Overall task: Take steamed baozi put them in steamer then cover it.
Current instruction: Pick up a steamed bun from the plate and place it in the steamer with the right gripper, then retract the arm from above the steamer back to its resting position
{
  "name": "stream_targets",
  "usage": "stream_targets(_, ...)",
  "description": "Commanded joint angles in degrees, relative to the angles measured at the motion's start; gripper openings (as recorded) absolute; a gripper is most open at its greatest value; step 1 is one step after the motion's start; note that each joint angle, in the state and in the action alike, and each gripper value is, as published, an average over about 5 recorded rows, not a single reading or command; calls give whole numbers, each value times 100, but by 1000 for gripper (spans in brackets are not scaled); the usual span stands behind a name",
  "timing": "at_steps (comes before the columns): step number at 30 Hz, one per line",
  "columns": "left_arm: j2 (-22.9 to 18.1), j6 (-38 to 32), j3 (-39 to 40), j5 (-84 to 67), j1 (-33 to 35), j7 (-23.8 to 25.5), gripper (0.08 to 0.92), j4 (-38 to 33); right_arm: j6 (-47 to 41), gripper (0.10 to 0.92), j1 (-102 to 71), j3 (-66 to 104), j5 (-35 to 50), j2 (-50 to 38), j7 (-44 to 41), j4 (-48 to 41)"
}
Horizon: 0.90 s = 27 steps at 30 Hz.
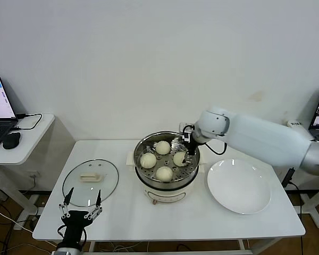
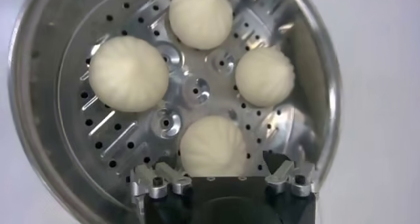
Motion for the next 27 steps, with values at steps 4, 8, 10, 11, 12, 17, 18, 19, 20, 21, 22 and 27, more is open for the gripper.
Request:
stream_targets(4, -11, 333, 149, -74, -99, -187, 823, -23, -7, 823, -2046, 2591, 820, -1428, 2666, 1712)
stream_targets(8, -43, 419, 197, -74, -143, -244, 823, -27, 558, 823, -3876, 4375, 726, -1488, 3650, 1995)
stream_targets(10, -55, 447, 217, -67, -162, -270, 823, -22, 1044, 822, -4846, 5317, 457, -1334, 3875, 2038)
stream_targets(11, -58, 452, 228, -58, -170, -284, 823, -17, 1333, 822, -5363, 5833, 275, -1179, 3925, 2053)
stream_targets(12, -61, 454, 237, -47, -175, -301, 823, -12, 1616, 822, -5936, 6412, 45, -977, 3940, 2075)
stream_targets(17, -50, 449, 240, 82, -180, -491, 823, 70, 2721, 823, -8162, 8731, -1087, 224, 3629, 2351)
stream_targets(18, -54, 448, 237, 163, -195, -552, 823, 113, 2983, 823, -8546, 9128, -1302, 506, 3497, 2423)
stream_targets(19, -59, 447, 237, 267, -217, -611, 823, 161, 3212, 823, -8847, 9442, -1468, 746, 3372, 2478)
stream_targets(20, -66, 446, 237, 405, -245, -666, 823, 216, 3444, 823, -9141, 9753, -1620, 989, 3239, 2531)
stream_targets(21, -73, 446, 239, 572, -279, -715, 823, 282, 3687, 823, -9444, 10054, -1768, 1221, 3115, 2590)
stream_targets(22, -74, 447, 241, 728, -309, -746, 823, 338, 3851, 823, -9696, 10296, -1851, 1395, 3005, 2640)
stream_targets(27, 9, 541, 170, 1872, -461, -819, 823, 652, 4423, 823, -10827, 11248, -1913, 2213, 2718, 2924)
